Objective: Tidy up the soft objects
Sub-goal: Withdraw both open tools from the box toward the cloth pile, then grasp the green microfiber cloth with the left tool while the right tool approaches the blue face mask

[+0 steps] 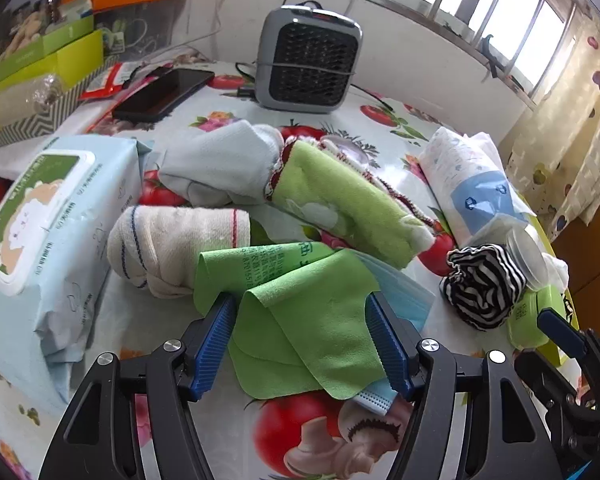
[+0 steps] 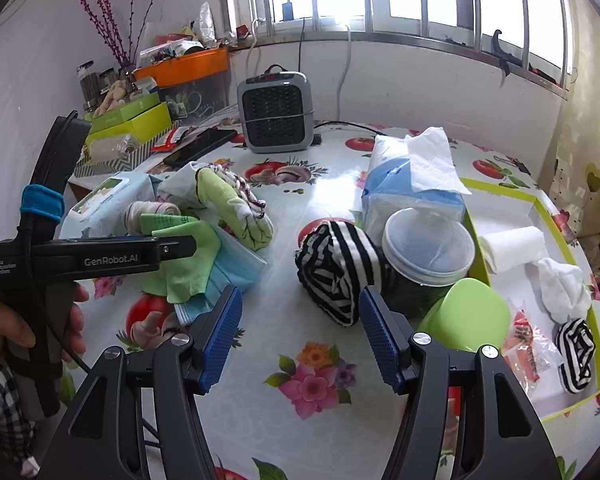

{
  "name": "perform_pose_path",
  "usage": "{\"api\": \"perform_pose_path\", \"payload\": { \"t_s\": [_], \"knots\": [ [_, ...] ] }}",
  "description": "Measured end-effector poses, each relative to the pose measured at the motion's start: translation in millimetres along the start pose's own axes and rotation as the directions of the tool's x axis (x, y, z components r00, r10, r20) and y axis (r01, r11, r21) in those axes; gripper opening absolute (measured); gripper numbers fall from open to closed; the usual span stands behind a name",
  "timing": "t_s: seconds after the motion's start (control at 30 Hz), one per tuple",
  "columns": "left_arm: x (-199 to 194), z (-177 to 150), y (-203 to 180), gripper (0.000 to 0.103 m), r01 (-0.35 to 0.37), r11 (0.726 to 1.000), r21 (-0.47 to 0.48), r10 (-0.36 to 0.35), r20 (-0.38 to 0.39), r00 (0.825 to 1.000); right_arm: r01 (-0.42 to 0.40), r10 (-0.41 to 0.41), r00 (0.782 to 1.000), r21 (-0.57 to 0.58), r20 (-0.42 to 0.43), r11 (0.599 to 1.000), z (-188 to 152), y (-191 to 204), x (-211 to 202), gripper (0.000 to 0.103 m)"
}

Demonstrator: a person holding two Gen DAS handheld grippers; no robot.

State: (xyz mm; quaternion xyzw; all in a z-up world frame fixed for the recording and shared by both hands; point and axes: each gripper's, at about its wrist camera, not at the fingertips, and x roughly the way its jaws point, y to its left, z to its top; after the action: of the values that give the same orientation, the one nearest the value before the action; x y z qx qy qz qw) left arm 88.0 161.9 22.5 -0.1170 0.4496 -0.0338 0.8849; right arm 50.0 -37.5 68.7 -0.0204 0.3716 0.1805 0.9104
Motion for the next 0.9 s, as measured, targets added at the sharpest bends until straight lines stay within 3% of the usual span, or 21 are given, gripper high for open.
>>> {"api": "perform_pose_path", "payload": {
  "t_s": [0.17, 0.37, 0.5, 0.9],
  "knots": [
    [5, -3, 3, 0.064, 0.008, 1.000, -0.022, -0.008, -0.004, 1.000, -0.006, 0.006, 1.000, -0.005, -0.010, 1.000, -1, 5, 4, 0.062],
    [4, -7, 2, 0.021, 0.024, 1.000, -0.005, -0.024, -0.005, 1.000, -0.016, 0.016, 0.999, -0.009, -0.030, 1.000, -1, 11, 9, 0.062],
    [-1, -14, 5, 0.009, 0.043, 0.999, -0.008, -0.043, -0.002, 0.999, -0.023, 0.022, 0.999, -0.017, -0.035, 1.000, -2, 15, 10, 0.062],
    [-46, -35, 15, 0.008, 0.143, 0.989, -0.030, -0.141, 0.064, 0.988, -0.038, 0.036, 0.998, -0.025, -0.059, 0.999, -4, 24, 18, 0.062]
  ]
}}
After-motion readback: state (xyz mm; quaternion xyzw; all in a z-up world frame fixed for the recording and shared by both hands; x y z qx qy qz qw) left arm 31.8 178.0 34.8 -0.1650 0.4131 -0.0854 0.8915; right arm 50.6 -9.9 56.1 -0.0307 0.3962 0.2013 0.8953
